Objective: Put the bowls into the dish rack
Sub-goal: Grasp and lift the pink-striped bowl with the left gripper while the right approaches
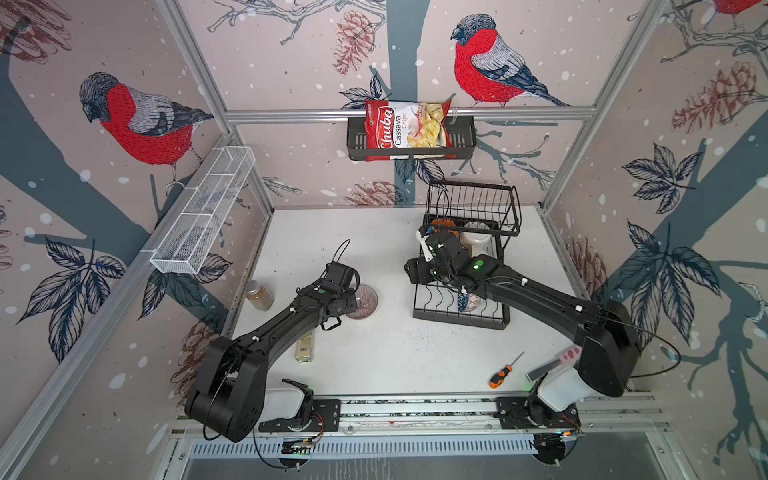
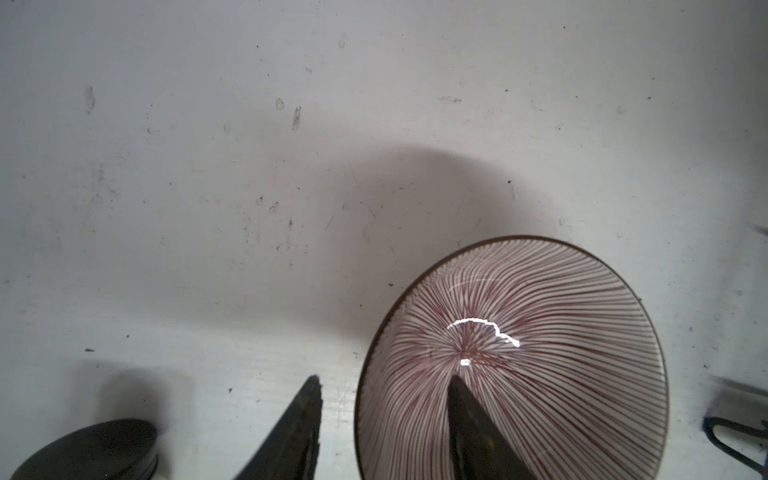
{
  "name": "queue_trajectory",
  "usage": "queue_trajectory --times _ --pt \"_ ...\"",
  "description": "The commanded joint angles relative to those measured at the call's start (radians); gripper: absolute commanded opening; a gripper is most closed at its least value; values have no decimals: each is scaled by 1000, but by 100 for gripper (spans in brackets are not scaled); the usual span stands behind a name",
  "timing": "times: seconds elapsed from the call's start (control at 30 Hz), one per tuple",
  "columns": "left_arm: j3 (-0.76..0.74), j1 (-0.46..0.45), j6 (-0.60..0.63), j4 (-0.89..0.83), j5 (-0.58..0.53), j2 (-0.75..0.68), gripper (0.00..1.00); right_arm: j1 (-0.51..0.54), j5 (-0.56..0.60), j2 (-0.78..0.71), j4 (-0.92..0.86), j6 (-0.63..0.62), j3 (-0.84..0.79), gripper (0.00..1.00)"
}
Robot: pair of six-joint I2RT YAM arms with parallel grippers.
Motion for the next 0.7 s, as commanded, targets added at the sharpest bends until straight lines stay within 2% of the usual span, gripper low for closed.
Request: queue_trajectory --times 0.0,0.47,0.67 --pt "-3 2 -8 16 0 14 45 1 -11 2 34 -15 -2 81" --pt "-6 2 -10 60 22 67 28 0 -19 5 48 -18 -26 80" --pt "-8 2 -11 77 32 76 17 0 -39 15 57 -11 -29 80"
